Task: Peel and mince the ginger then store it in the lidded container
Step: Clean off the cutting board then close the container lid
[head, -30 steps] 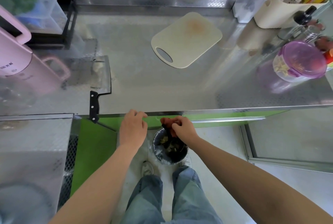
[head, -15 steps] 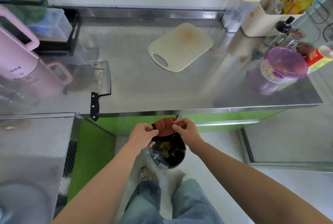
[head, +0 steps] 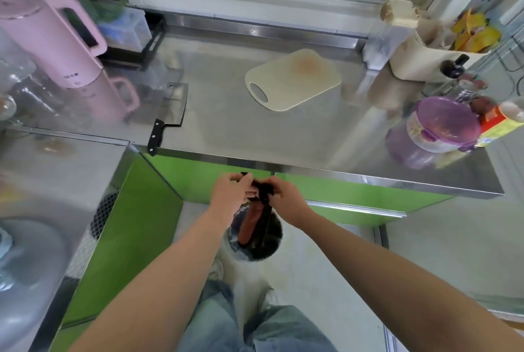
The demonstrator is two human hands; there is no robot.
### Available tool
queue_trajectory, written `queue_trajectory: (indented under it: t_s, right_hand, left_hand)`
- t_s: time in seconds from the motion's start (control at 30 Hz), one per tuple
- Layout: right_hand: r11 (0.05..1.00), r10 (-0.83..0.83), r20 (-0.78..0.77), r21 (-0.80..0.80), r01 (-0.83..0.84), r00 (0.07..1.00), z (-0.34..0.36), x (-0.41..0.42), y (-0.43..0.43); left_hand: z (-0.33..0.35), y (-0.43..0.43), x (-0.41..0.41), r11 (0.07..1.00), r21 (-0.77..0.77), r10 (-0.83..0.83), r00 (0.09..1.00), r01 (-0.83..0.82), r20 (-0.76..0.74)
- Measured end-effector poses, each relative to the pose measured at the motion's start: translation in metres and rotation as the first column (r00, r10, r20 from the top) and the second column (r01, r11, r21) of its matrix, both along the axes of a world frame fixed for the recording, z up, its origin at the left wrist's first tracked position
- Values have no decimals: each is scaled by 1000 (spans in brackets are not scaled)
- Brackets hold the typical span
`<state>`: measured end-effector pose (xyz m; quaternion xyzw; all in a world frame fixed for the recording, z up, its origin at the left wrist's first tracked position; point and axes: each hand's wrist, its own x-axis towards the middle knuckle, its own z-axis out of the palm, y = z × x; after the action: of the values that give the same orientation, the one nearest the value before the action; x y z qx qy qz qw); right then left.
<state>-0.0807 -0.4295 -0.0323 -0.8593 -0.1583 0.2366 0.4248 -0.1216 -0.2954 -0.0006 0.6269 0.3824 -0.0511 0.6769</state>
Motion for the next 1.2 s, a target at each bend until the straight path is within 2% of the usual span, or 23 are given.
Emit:
queue_trajectory:
  t_s: [0.07, 0.1, 0.17, 0.2, 0.27, 0.33, 0.47, 0.57, 0.67, 0.8, 0.83, 0.9, 0.97, 1.03, 1.2]
  right_hand:
    - [1000, -20, -28, 11, 20, 999, 10, 1, -5]
    - [998, -50, -57, 44, 52, 997, 17, 0, -7]
    - [982, -82, -181, 155, 111, 980, 32, -4, -10]
    - [975, -83, -226, 185, 126, 971, 34, -4, -10]
    - [984, -62, -215, 151, 96, 975, 34, -4, -13]
    - [984, -33, -269, 162, 79, 962, 35, -3, -15]
    - [952, -114, -460, 201, 229, 880, 44, -4, -20]
    - [954, -88, -306, 249, 169, 948, 40, -2, -26]
    - [943, -201, -169, 233, 237, 965, 36, 1, -28]
    - [920, -365, -55, 131, 369, 929, 38, 1, -26]
    - [912, -387, -49, 128, 390, 921, 38, 1, -26]
    - [907, -390, -76, 143, 397, 918, 39, -1, -22]
    - [893, -375, -187, 191, 408, 908, 39, -3, -17]
    - [883, -329, -298, 239, 404, 896, 42, -5, -12]
    - [875, -92, -444, 391, 285, 891, 56, -4, -12]
  left_hand:
    - [5, -3, -3, 994, 92, 59, 998, -61, 24]
    - [4, -3, -4, 981, 188, 47, 999, -51, 27]
    - [5, -2, -10, 920, 380, -96, 995, 94, -12]
    - [4, -3, -14, 896, 409, -177, 984, 174, -29]
    - [3, -8, -19, 908, 334, -265, 964, 253, -12]
    - [4, -15, -22, 941, 246, -244, 970, 233, 15]
    - [1, -23, -22, 908, 377, -196, 981, 183, -3]
    - [3, -25, -22, 888, 420, -208, 978, 187, 5]
    - [3, -26, -23, 882, 440, -194, 981, 169, 11]
    - [6, -32, -27, 723, 687, -84, 996, 64, -4]
    - [7, -32, -28, 730, 682, -81, 997, 50, 14]
    - [8, -33, -29, 801, 580, -194, 981, 151, 12]
    - [11, -36, -32, 863, 437, -303, 952, 252, 48]
    - [15, -39, -34, 895, 347, -343, 930, 280, 134]
    - [13, -34, -35, 877, 444, -308, 923, 182, 231]
